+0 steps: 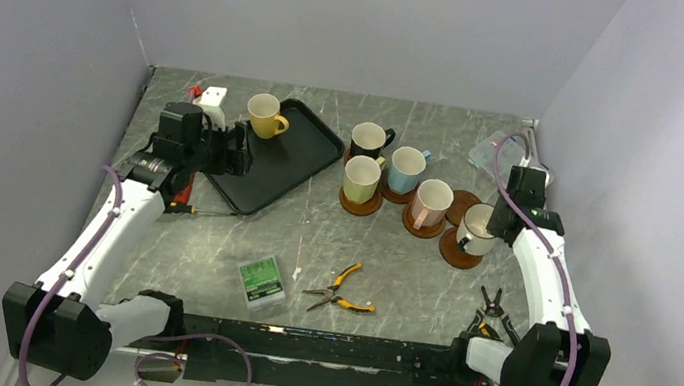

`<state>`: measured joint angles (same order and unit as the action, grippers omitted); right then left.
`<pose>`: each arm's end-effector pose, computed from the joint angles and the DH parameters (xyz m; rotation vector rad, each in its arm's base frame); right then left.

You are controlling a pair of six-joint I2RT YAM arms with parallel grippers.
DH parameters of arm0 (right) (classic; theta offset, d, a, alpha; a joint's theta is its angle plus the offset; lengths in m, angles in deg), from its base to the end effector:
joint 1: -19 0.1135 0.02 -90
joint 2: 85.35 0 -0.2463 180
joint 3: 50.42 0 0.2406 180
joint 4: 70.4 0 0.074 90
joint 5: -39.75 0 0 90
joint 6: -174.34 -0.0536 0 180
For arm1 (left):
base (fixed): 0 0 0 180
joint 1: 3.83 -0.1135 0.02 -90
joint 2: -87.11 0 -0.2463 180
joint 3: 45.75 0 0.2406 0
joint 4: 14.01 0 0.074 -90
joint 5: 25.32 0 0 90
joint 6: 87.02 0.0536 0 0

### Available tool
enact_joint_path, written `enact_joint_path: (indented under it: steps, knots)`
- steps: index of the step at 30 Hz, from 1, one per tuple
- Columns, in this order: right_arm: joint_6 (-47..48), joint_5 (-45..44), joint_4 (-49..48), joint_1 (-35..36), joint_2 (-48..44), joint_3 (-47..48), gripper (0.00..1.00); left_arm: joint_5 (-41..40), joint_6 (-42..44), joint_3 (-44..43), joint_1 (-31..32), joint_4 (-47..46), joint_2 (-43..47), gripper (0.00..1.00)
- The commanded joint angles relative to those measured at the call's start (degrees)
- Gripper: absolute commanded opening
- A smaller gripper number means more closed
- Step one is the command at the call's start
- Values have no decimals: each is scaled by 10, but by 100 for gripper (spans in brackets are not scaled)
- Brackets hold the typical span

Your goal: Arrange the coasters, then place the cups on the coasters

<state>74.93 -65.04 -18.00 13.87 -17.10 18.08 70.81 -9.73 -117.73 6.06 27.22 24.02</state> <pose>0.2443 -0.0357 0.2440 0.4196 2.4248 -0.2874 0.2490 -0.0492 0.3022 0.0104 2.1513 -0.3448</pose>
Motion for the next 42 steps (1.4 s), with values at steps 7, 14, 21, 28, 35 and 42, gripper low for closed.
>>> enact_joint_path:
  steps: [7,14,21,28,35,42]
  knots:
    - [55,46,-129,-14,-3,-48,0,-4,14,1,7,-22,17,89]
    - [65,77,-142,-17,13,-56,0,0,15,3,7,-22,14,88]
    - [70,85,-143,-19,25,-56,0,2,17,5,7,-21,16,88]
    - [75,83,-141,-19,37,-56,0,0,23,6,7,-19,19,88]
    - [72,79,-133,-20,44,-57,0,-4,26,6,9,-17,20,88]
    - [71,69,-127,-20,47,-55,0,-7,28,6,12,-16,20,88]
